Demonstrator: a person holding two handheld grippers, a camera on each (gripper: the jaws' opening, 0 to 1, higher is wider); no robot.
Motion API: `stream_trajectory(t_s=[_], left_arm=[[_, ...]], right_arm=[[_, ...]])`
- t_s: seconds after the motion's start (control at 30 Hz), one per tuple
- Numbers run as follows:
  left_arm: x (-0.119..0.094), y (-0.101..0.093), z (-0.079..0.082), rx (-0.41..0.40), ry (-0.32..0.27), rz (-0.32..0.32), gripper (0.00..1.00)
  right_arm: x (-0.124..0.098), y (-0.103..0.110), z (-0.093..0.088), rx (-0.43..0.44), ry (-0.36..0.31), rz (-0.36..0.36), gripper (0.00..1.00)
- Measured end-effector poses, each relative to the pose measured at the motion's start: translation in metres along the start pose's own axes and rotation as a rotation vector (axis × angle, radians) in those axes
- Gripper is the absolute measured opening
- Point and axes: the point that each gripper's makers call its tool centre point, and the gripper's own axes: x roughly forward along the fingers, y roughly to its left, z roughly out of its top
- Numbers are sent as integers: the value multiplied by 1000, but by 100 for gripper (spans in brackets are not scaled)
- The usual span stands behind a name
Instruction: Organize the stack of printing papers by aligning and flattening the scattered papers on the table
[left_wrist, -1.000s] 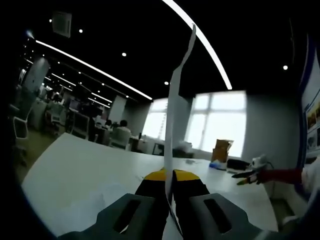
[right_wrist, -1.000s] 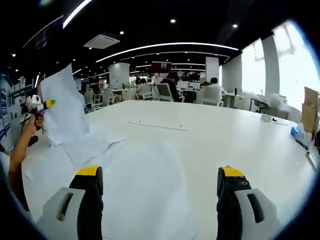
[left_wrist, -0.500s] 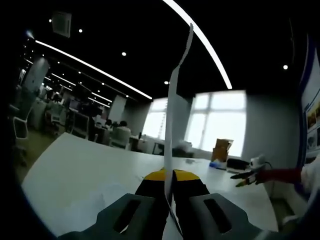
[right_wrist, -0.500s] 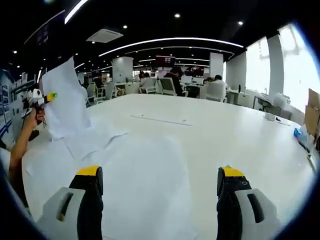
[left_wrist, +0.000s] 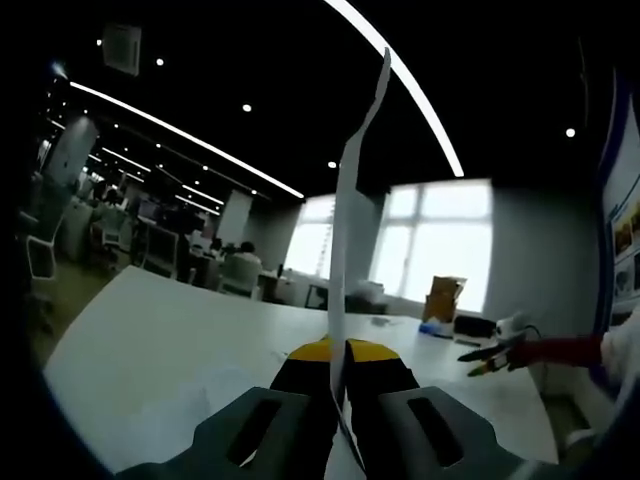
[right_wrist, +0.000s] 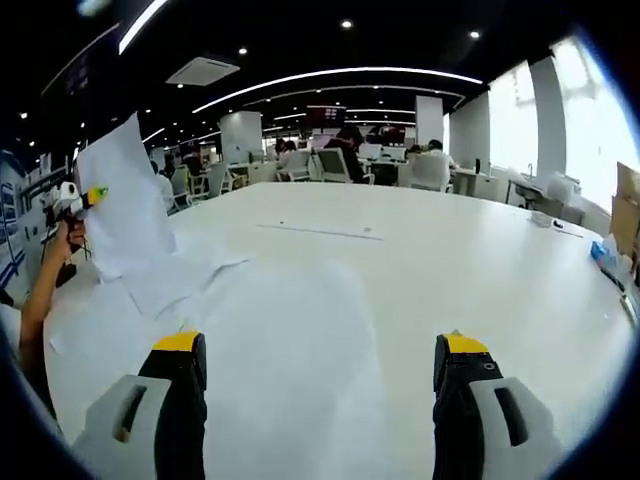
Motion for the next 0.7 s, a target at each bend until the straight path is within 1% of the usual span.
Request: stream_trajectory(t_s=[0.27,0.3,0.37,0.57,0.7], left_arm=[[0,1,0,3,2,1,6],[0,2,-1,0,7,2,6],[1,2,-1,2,9,2,6],[0,0,-2,4,8,1,6],[0,1,-2,3,8,4,6]], right_arm=[[3,0,-1,7,3,4,89],[5,0,0,19,0,8,89],[6,-1,-1,10,3,6,89],[11,-10,-6,16,16,-7,89],[13,-12,-9,25,25,-12,89]])
